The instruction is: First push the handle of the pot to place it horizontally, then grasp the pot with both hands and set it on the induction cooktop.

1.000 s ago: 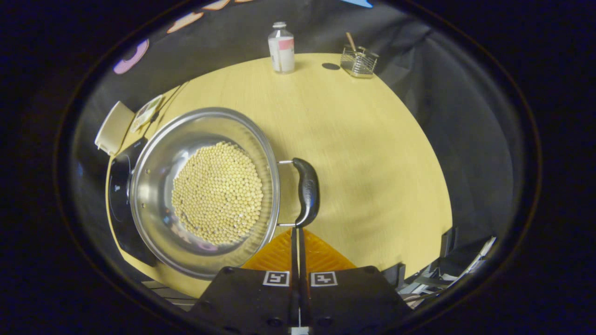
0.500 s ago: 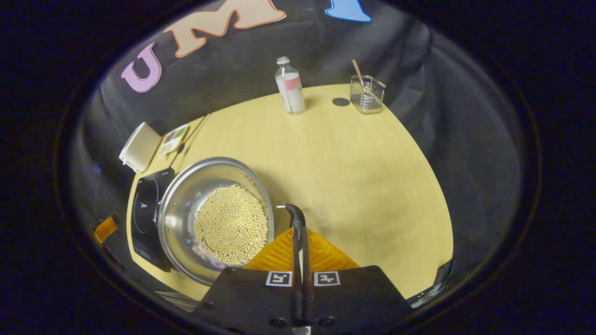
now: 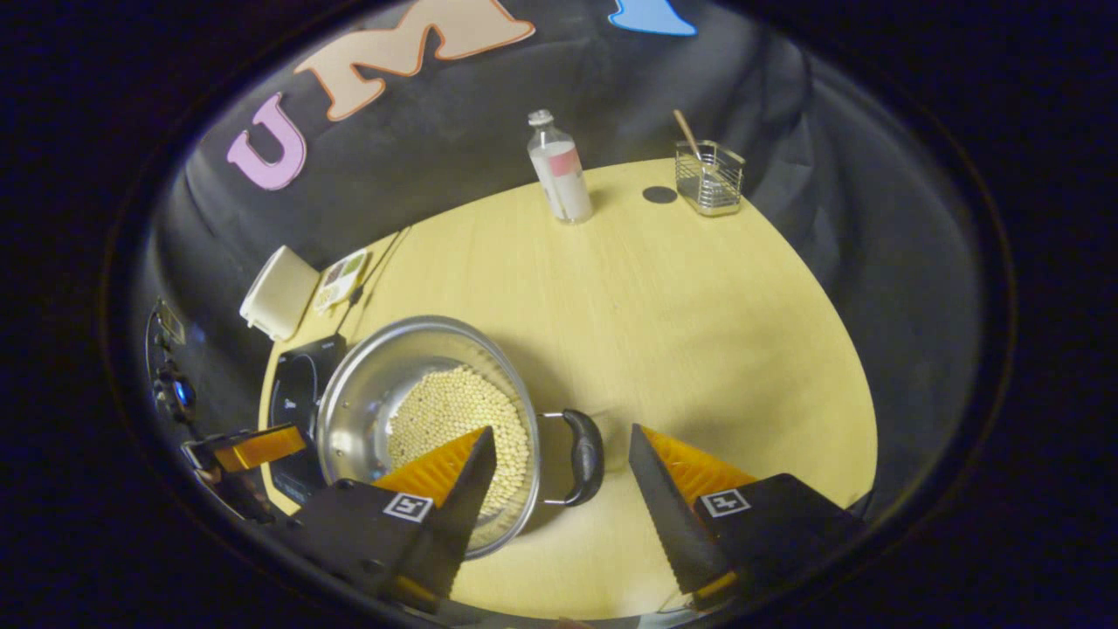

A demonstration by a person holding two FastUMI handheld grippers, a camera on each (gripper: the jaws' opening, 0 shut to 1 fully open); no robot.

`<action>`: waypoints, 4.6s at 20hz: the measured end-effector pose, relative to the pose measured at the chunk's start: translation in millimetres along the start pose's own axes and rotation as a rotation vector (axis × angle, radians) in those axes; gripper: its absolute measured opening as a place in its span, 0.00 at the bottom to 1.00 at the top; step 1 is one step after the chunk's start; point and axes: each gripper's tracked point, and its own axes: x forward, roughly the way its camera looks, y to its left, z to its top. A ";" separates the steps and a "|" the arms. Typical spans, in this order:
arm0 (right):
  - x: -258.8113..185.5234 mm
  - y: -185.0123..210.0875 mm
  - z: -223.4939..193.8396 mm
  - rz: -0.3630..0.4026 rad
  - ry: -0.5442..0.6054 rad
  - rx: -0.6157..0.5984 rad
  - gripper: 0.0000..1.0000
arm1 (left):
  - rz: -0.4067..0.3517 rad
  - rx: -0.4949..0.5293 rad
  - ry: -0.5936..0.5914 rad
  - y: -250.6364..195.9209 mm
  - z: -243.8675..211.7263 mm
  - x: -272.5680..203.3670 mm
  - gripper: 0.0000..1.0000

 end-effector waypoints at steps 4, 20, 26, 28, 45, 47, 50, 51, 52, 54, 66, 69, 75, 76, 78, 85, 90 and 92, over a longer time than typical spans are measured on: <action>15.5 -4.8 -14.7 -0.029 0.047 -0.054 0.80 | 0.024 0.011 0.033 -0.7 -1.5 22.4 0.92; 63.8 -14.4 -44.9 -0.040 0.181 -0.034 0.70 | 0.067 0.095 0.190 3.4 -5.9 64.1 0.62; 68.7 -13.8 -50.2 -0.017 0.210 -0.005 0.62 | 0.079 0.251 0.247 8.0 0.1 79.4 0.65; 67.3 -13.5 -48.8 -0.005 0.221 0.044 0.64 | 0.083 0.262 0.254 7.2 0.7 81.0 0.64; 31.2 56.7 -36.6 0.107 0.228 0.066 0.52 | 0.184 0.099 0.239 36.7 13.7 -8.1 0.54; 24.1 74.3 -34.3 0.134 0.228 0.048 0.53 | 0.205 0.085 0.220 45.7 14.9 -28.3 0.52; 13.7 107.2 -30.9 0.186 0.219 0.016 0.52 | 0.237 0.043 0.182 62.2 15.8 -62.7 0.54; 12.4 117.9 -29.8 0.200 0.217 0.003 0.52 | 0.246 0.030 0.172 69.2 15.6 -73.7 0.54; 9.9 129.5 -31.1 0.211 0.215 -0.011 0.52 | 0.253 0.019 0.161 75.1 16.9 -84.0 0.54; 5.9 151.6 -32.3 0.223 0.211 -0.030 0.52 | 0.261 0.004 0.143 91.1 17.9 -100.2 0.52; 12.3 258.6 -38.4 0.099 0.165 -0.018 0.45 | 0.164 0.046 0.146 198.5 45.5 -111.6 0.52; 11.2 274.7 -43.4 0.062 0.167 -0.007 0.45 | 0.138 0.045 0.161 216.0 46.2 -114.0 0.52; 26.7 307.4 -48.0 0.040 0.191 -0.012 0.46 | 0.133 0.020 0.174 255.9 51.4 -109.6 0.52; 31.7 312.1 -45.7 0.041 0.191 -0.011 0.46 | 0.137 0.022 0.171 259.8 52.6 -110.1 0.52; 40.0 319.1 -43.5 0.041 0.195 -0.021 0.52 | 0.148 0.025 0.171 269.4 55.6 -105.6 0.51; 60.7 328.0 -45.4 0.054 0.204 -0.044 0.52 | 0.157 -0.035 0.185 286.3 48.1 -92.2 0.51; 72.1 332.1 -41.9 0.078 0.194 -0.036 0.52 | 0.166 -0.013 0.119 288.7 58.2 -91.0 0.52; 74.3 331.4 -39.5 0.086 0.176 -0.031 0.46 | 0.167 0.001 0.078 290.2 63.7 -86.9 0.53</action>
